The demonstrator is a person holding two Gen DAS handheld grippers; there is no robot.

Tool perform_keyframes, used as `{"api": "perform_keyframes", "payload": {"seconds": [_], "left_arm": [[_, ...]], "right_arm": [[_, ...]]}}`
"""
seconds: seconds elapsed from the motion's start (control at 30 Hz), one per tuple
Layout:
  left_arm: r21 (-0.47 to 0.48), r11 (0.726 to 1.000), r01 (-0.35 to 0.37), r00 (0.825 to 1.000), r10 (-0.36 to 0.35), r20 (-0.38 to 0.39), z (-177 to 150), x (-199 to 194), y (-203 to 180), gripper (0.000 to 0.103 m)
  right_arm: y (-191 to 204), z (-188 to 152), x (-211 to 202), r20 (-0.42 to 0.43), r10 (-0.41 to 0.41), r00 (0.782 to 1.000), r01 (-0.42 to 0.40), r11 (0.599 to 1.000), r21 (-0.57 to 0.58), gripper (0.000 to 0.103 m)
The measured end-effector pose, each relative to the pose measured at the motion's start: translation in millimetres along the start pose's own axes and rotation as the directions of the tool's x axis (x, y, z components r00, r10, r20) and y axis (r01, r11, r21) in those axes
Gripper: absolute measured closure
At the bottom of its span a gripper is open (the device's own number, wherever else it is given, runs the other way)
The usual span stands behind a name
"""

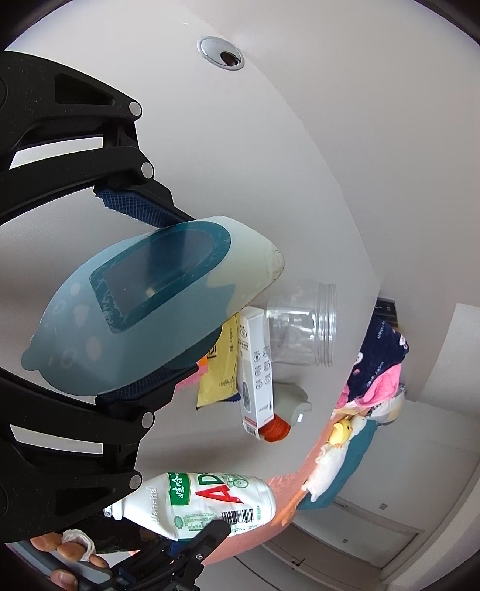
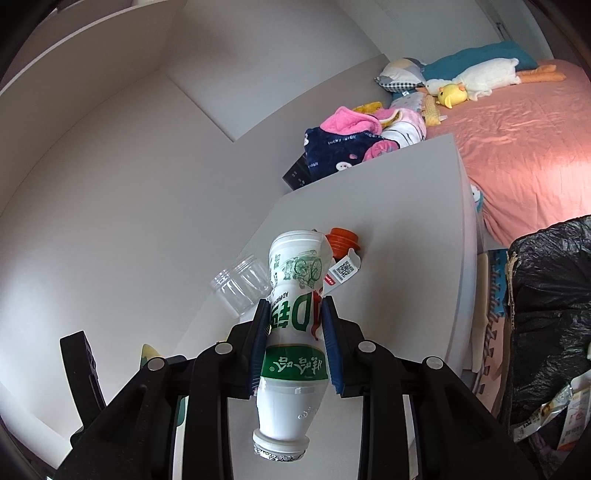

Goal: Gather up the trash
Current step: 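Carry the milk bottle and blue lid over the black trash bag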

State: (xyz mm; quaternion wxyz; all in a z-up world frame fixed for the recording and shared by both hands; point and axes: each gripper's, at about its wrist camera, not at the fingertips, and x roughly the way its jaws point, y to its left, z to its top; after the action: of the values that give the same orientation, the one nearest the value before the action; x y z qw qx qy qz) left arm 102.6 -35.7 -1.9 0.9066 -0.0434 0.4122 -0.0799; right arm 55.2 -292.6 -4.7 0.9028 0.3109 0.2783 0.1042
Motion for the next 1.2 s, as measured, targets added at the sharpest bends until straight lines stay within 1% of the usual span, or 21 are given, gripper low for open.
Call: {"api": "perform_keyframes", "payload": {"seconds": [0.17, 0.43, 0.8, 1.2], "left_arm": [[0.029, 0.999, 0.032, 0.999, -0.033, 0.021, -2, -13, -22, 0.035], [0.08, 0.993, 0.09, 0.995, -0.092, 0.024, -4, -21, -61, 0.035], [0.135, 0.976, 0.171, 0.985, -0.172, -0.003, -8, -17, -115, 0.035], [0.209, 0.945, 0.252, 0.968, -0.248, -0.046, -18, -16, -175, 0.035]], "right_arm": [[-3, 1, -21, 0.028, -0.001, 1.0, 0.001, 1.0, -0.01, 0.073], [-16, 8, -59, 0.089, -0.017, 0.996, 0.017, 1.0, 0.001, 0.073], [-45, 17, -101, 0.153, -0.064, 0.986, 0.059, 0.998, 0.039, 0.073], [-79, 22, -140, 0.213, -0.131, 0.968, 0.114, 0.99, 0.088, 0.073]]}}
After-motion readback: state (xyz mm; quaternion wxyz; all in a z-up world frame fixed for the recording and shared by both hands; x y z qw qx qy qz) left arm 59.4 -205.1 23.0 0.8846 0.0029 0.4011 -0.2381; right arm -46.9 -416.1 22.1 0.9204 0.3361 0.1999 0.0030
